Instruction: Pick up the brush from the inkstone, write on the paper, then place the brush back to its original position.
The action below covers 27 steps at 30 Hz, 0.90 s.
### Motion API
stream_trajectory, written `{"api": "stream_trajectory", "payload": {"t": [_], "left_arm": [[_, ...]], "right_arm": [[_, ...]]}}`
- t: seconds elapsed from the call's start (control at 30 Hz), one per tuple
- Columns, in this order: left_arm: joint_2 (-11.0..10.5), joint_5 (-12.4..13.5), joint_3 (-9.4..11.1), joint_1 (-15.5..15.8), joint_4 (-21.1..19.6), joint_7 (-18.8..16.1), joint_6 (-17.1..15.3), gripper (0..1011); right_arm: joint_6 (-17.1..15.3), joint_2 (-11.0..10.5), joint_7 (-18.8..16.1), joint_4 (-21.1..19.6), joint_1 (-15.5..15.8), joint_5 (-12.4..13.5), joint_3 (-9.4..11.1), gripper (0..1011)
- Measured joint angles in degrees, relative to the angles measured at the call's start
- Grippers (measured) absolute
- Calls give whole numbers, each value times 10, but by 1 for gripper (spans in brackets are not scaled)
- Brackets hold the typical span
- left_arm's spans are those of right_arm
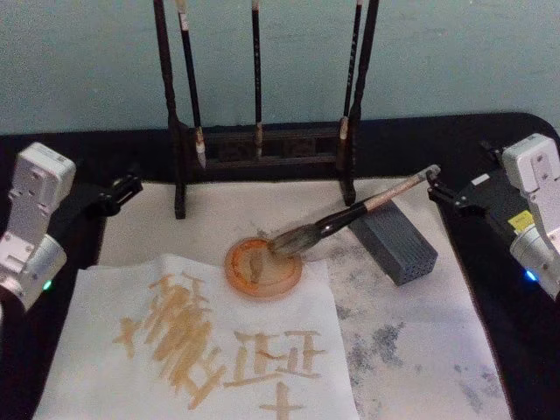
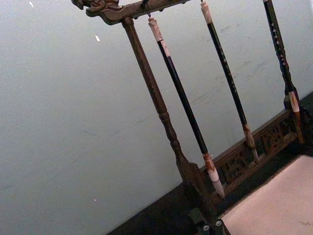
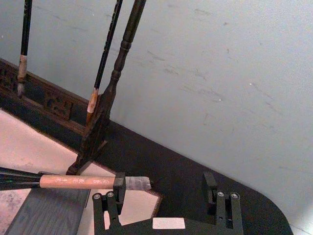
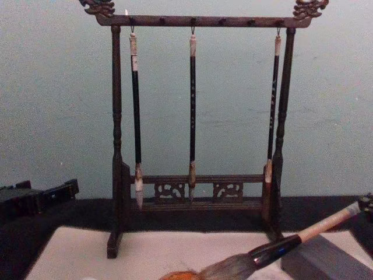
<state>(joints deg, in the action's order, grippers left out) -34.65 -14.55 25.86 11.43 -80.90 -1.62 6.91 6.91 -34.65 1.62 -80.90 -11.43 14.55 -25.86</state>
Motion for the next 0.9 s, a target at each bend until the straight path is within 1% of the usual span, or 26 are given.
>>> {"api": "stream_trajectory", "payload": {"t": [0.9], "left_arm": [[0,0,0,0,0,0,0,1002]], "right_arm": [[0,0,0,0,0,0,0,1006]]}}
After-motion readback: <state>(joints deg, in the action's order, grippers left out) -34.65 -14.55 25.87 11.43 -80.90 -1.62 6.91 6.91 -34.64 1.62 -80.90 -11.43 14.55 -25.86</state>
